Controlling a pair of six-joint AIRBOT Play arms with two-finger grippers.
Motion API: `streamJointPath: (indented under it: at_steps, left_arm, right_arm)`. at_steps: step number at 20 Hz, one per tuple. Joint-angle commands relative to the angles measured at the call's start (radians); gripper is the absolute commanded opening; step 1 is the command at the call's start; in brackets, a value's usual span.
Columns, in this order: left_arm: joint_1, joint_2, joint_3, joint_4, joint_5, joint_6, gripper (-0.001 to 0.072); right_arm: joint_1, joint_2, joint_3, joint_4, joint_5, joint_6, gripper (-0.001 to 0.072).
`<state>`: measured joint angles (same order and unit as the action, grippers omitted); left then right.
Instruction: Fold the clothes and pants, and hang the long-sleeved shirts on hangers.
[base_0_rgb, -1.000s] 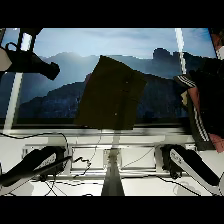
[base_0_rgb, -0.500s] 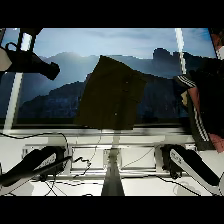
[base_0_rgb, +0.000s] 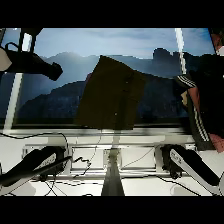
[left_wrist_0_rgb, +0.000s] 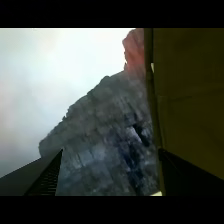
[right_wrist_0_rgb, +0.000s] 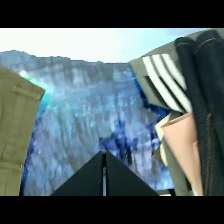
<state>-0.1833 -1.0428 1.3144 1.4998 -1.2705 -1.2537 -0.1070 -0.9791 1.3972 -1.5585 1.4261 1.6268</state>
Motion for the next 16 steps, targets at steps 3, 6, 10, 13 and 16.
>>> streamJointPath:
  at_steps: [3,6,10,13,16]
  left_arm:
    - [0.001,0.000,0.000,-0.016,-0.150,-0.002,0.0690]
    - [0.007,0.004,-0.001,-0.021,-0.244,0.039,0.0689]
    - [0.097,0.055,-0.087,-0.236,-0.210,0.111,0.0690]
    - [0.171,0.097,-0.204,-0.369,-0.211,0.158,0.0699]
    - [0.195,0.108,-0.299,-0.394,-0.219,0.124,0.0698]
  right_arm:
    - [0.003,0.030,-0.195,0.153,0.171,-0.235,0.0027]
    - [0.003,0.069,-0.508,0.478,0.162,-0.411,0.0026]
    - [0.003,0.069,-0.900,0.779,0.000,-0.473,0.0048]
    - [0.003,0.068,-1.089,0.821,-0.192,-0.467,0.0346]
    - [0.003,0.068,-1.170,0.901,-0.288,-0.469,0.0409]
